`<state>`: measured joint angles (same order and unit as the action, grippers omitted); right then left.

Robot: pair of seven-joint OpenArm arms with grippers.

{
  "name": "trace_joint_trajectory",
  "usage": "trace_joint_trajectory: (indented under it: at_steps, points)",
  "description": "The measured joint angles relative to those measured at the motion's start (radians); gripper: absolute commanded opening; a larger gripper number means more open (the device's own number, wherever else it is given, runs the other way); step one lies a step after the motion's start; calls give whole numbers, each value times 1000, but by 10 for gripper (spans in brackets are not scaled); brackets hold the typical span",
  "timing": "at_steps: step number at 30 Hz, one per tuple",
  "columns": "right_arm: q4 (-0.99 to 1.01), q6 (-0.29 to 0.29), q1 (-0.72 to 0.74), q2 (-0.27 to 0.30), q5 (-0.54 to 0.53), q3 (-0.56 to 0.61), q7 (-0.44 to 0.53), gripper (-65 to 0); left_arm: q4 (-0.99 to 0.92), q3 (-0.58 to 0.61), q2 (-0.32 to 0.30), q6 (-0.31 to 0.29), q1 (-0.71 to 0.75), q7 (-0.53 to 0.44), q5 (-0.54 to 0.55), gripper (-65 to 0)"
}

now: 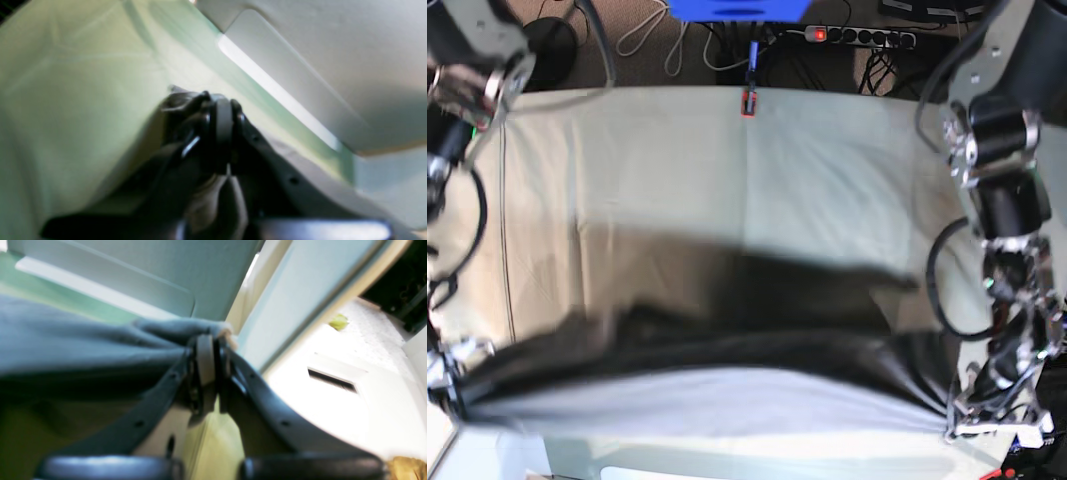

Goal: Layout the t-shirt on the table in an organized manner, then fold the t-shirt properly
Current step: 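Lift the shirt with both grippers and swing it up to flatten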

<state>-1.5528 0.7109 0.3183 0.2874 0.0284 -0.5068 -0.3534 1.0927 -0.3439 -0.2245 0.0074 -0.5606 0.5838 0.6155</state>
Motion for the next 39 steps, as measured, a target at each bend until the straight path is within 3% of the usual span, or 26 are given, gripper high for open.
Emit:
trace_joint_trajectory:
  at_steps: [4, 9, 17, 23, 28, 33, 39]
  points:
    - [-111, -1, -120, -48, 2, -91, -1, -650, 85, 0, -51, 8, 106, 65, 177, -650]
    - [-266, 0, -300, -107, -4, -179, 8, -650, 181, 1, -112, 2, 282, 76, 291, -650]
    - [-358, 0, -491, -233, -8, -301, 9, -650, 198, -55, -117, -8, 445, 81, 322, -650]
    - [-384, -1, -547, -243, -10, -305, 20, -650, 198, -156, -116, -7, 505, 97, 325, -650]
    - [-383, -1, -517, -243, -2, -288, 1, -650, 198, -165, -123, -7, 496, 92, 324, -650]
    - [-344, -4, -391, -236, 0, -223, 13, -650, 188, -157, -118, 3, 377, 83, 309, -650]
    - [-154, -5, -168, -162, 58, -113, 1, -650, 138, -5, -105, 14, 188, 71, 257, -650]
